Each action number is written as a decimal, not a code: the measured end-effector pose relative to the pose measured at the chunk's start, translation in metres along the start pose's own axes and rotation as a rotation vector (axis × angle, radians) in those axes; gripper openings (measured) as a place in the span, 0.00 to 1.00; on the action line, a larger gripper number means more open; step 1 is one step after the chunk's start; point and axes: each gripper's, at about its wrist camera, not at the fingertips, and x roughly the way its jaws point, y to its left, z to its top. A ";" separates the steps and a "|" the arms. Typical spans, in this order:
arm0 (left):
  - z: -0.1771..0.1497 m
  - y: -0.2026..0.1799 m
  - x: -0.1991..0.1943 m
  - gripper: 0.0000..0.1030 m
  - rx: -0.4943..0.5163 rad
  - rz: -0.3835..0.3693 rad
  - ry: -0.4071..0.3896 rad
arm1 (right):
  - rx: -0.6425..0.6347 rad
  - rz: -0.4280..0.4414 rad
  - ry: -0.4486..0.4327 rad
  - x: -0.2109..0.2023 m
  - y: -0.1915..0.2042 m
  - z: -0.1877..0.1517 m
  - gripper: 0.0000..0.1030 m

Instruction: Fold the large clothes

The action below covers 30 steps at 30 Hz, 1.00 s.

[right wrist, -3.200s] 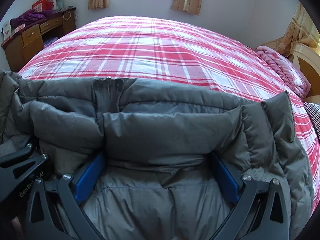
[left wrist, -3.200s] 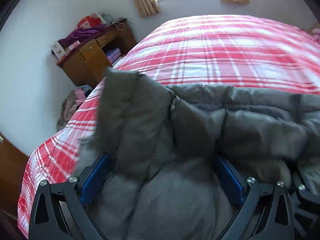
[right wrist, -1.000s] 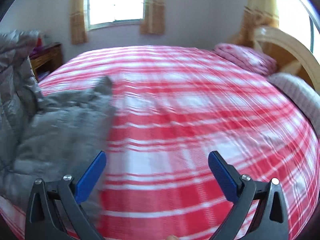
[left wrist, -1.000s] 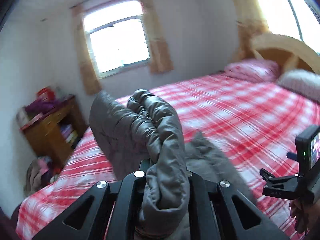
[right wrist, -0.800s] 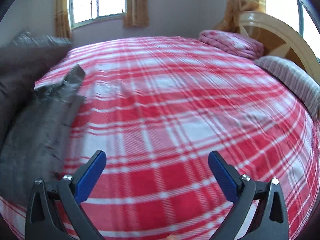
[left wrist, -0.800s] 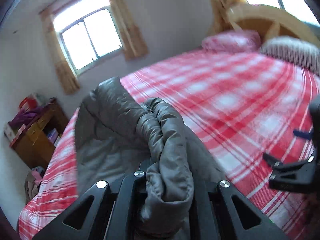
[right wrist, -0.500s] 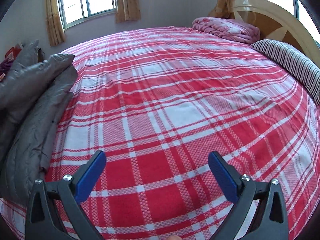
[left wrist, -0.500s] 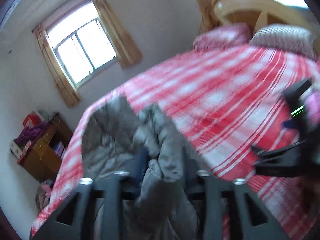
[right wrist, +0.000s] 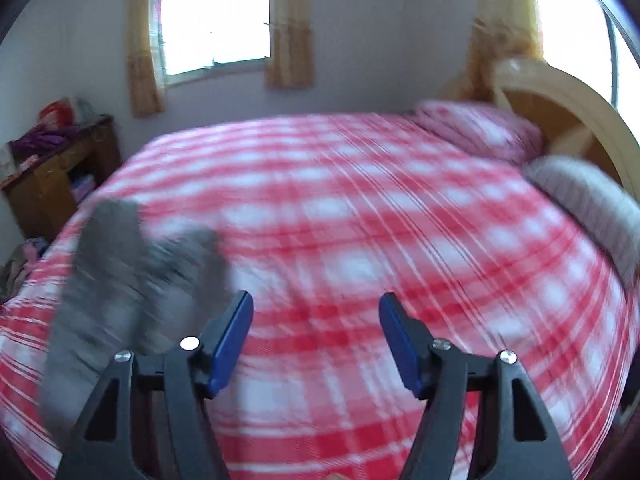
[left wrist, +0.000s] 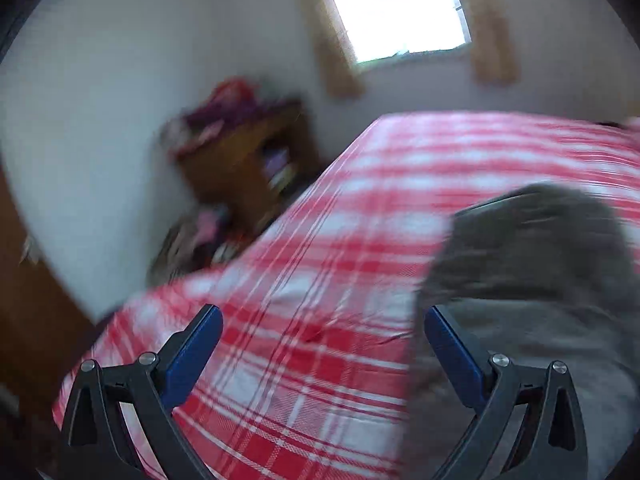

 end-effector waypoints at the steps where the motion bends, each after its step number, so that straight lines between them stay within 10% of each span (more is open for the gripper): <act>1: -0.002 0.003 0.014 0.98 -0.026 0.002 0.036 | -0.033 0.013 -0.013 -0.003 0.025 0.016 0.67; 11: -0.001 -0.029 0.049 0.98 -0.085 -0.118 0.061 | -0.142 0.131 0.060 0.069 0.183 0.047 0.60; 20: -0.006 -0.113 0.016 0.98 0.103 -0.242 -0.038 | -0.018 0.056 0.158 0.136 0.115 -0.024 0.58; 30: -0.028 -0.155 0.021 0.98 0.213 -0.175 -0.076 | 0.084 0.084 0.125 0.145 0.076 -0.051 0.58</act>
